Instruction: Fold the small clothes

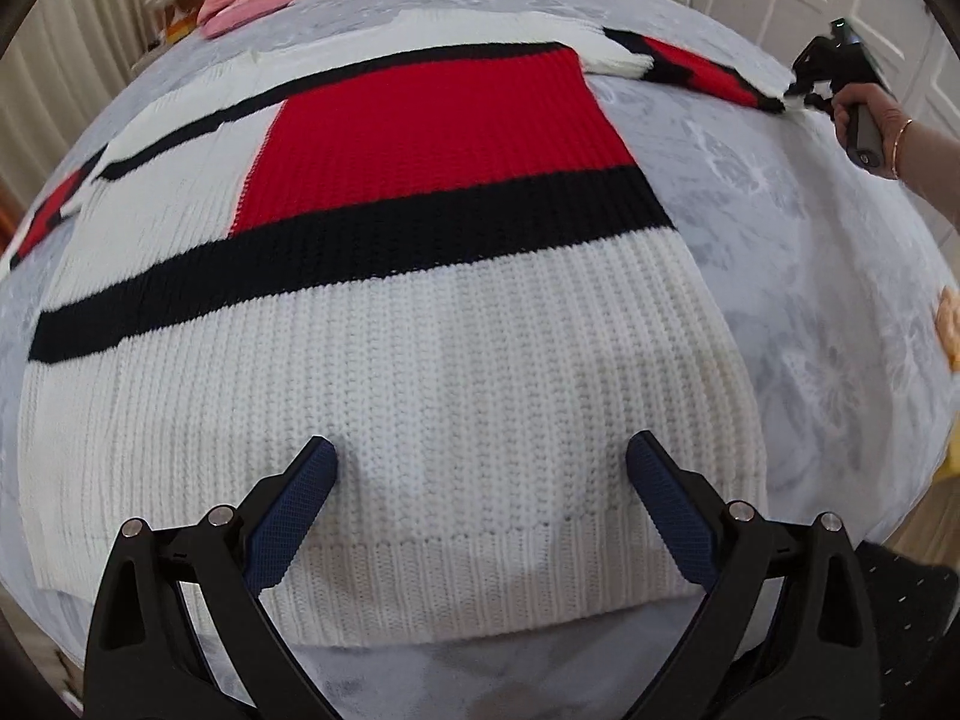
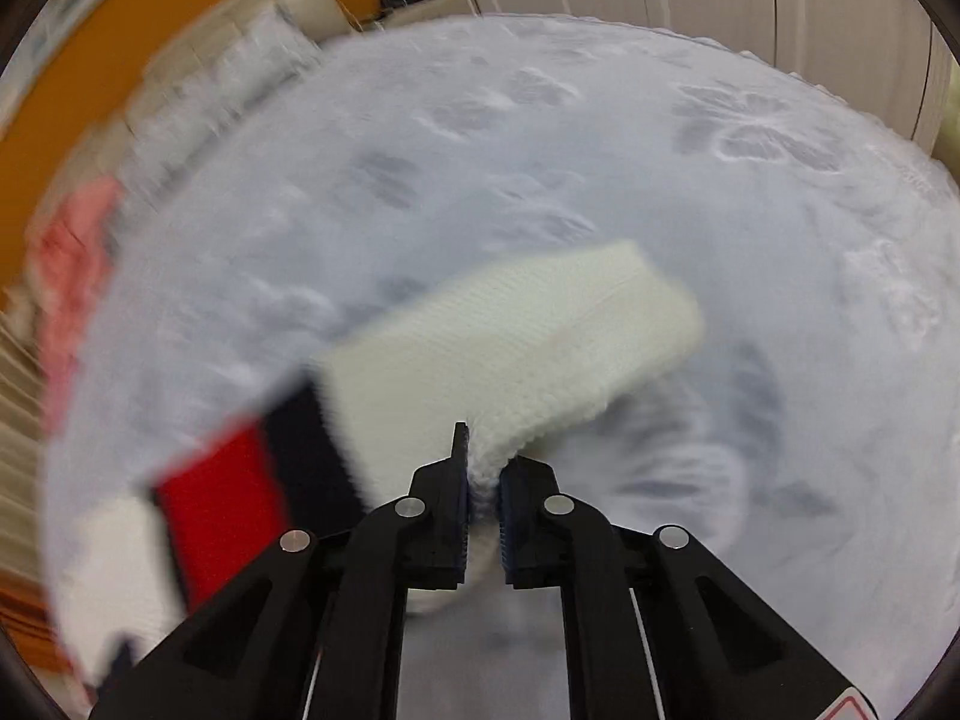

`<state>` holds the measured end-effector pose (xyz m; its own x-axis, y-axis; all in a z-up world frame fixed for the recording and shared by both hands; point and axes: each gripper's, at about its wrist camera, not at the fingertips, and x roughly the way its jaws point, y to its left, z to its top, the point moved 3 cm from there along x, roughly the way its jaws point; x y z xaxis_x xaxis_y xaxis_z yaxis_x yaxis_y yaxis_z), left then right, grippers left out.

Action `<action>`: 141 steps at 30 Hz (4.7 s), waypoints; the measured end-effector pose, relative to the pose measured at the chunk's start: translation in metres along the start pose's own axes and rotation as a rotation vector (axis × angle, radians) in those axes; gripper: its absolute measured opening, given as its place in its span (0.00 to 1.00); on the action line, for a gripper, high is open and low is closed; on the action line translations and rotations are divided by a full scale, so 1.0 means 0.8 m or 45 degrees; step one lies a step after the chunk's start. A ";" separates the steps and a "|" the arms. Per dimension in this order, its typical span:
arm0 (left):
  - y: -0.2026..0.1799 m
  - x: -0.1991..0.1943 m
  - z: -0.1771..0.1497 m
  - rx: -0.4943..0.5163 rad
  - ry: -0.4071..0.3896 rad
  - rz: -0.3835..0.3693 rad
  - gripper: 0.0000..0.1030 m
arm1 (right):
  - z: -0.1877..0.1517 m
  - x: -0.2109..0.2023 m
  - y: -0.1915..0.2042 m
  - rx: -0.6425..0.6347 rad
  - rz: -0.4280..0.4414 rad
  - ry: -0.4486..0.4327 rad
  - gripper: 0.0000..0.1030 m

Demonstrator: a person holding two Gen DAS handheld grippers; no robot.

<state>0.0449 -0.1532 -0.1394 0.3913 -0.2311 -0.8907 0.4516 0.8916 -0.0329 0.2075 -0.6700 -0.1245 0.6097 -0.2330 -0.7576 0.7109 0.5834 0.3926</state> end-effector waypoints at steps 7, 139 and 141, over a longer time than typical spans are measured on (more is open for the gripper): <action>0.009 -0.015 0.007 -0.077 -0.052 -0.044 0.93 | -0.034 -0.101 0.256 -0.408 0.522 -0.019 0.07; 0.426 0.065 0.214 -1.292 -0.551 -0.318 0.26 | -0.364 -0.043 0.508 -1.034 0.442 0.193 0.08; 0.431 0.065 0.213 -1.288 -0.546 -0.295 0.26 | -0.318 -0.073 0.472 -0.851 0.518 0.109 0.08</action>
<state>0.3577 0.0762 -0.1199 0.7143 -0.3734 -0.5919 -0.2331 0.6706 -0.7043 0.3512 -0.2381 -0.0648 0.7286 0.1444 -0.6696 0.0591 0.9606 0.2715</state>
